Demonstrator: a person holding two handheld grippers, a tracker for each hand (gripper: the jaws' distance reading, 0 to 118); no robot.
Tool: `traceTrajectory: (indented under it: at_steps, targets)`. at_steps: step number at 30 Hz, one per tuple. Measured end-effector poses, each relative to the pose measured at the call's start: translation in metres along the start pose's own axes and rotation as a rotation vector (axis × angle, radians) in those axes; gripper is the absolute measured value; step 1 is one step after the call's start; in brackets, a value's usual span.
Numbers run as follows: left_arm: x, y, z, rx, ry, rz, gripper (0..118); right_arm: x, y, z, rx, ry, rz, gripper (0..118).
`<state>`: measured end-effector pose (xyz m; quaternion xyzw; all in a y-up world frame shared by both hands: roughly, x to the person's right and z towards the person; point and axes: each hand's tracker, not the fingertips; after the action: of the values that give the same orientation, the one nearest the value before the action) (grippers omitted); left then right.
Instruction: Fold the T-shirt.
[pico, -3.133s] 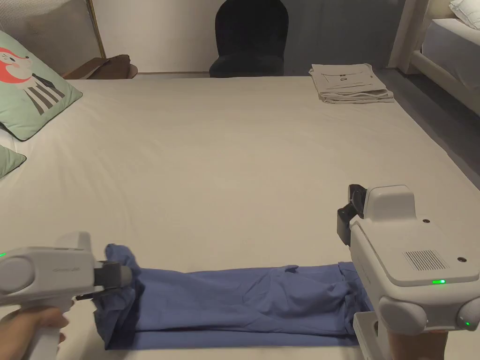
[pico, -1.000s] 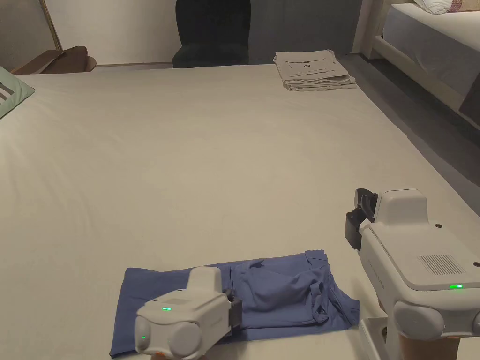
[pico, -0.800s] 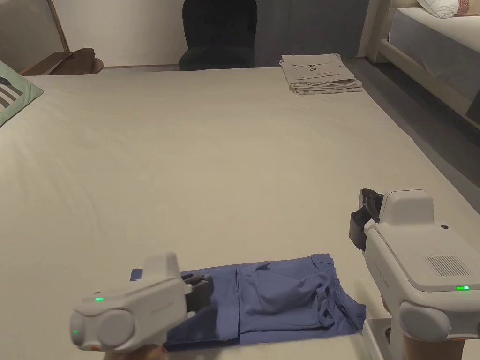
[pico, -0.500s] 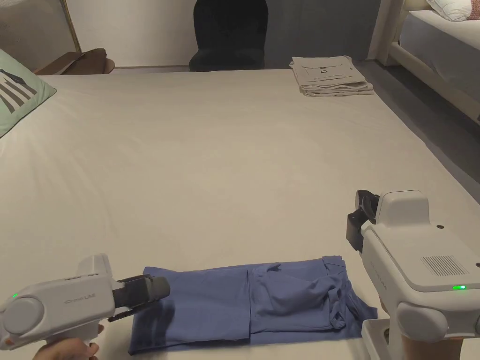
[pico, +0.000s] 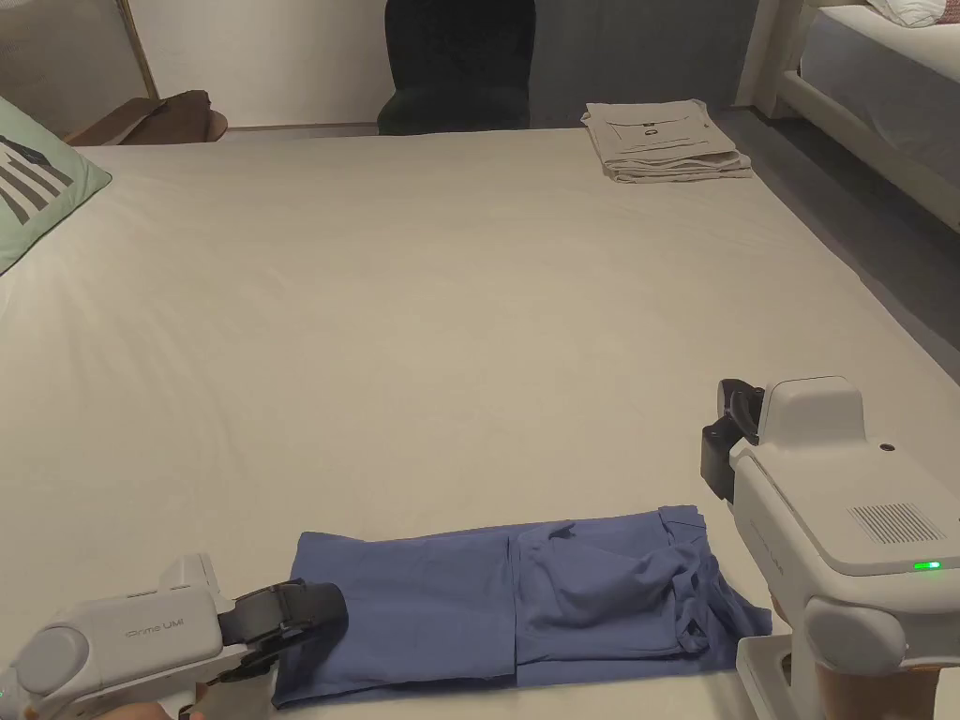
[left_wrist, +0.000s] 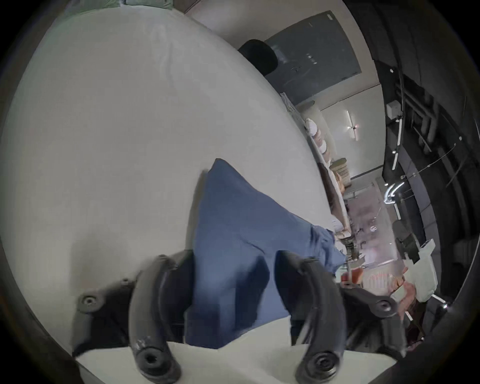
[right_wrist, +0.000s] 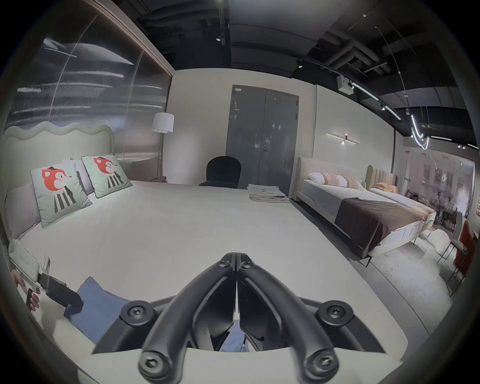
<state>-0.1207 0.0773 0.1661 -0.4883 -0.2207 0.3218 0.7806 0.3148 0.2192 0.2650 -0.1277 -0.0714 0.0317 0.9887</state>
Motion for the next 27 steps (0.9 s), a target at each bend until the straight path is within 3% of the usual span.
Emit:
traceTrajectory:
  at_steps: [1, 3, 5, 6, 8, 15, 23, 27]
  targets:
    - [0.002, 0.000, -0.004, -0.012, 0.024, -0.027, 53, 0.001, 0.000, -0.001, -0.002, -0.002, -0.001, 0]
    - [-0.001, 0.004, -0.008, -0.004, 0.020, -0.044, 33, 0.002, 0.000, -0.002, -0.006, -0.006, -0.001, 0]
    - [0.003, 0.005, -0.009, 0.002, 0.029, -0.042, 29, 0.002, 0.000, -0.001, -0.005, -0.008, -0.001, 0]
    - [0.001, 0.007, -0.009, 0.007, 0.029, -0.036, 20, 0.002, 0.000, -0.002, -0.005, -0.007, -0.003, 0]
    - [0.001, 0.008, -0.007, 0.013, 0.024, -0.035, 12, 0.002, 0.000, -0.002, -0.006, -0.007, -0.002, 0]
    - [0.021, 0.004, 0.027, 0.058, 0.043, -0.124, 10, 0.000, 0.005, -0.005, 0.001, 0.005, -0.006, 0]
    - [0.010, 0.018, 0.087, 0.152, 0.235, -0.192, 10, -0.007, 0.008, -0.002, 0.016, 0.035, -0.005, 0]
    - [0.033, 0.021, 0.092, 0.153, 0.311, -0.278, 10, -0.009, 0.009, 0.001, 0.023, 0.044, -0.003, 0]
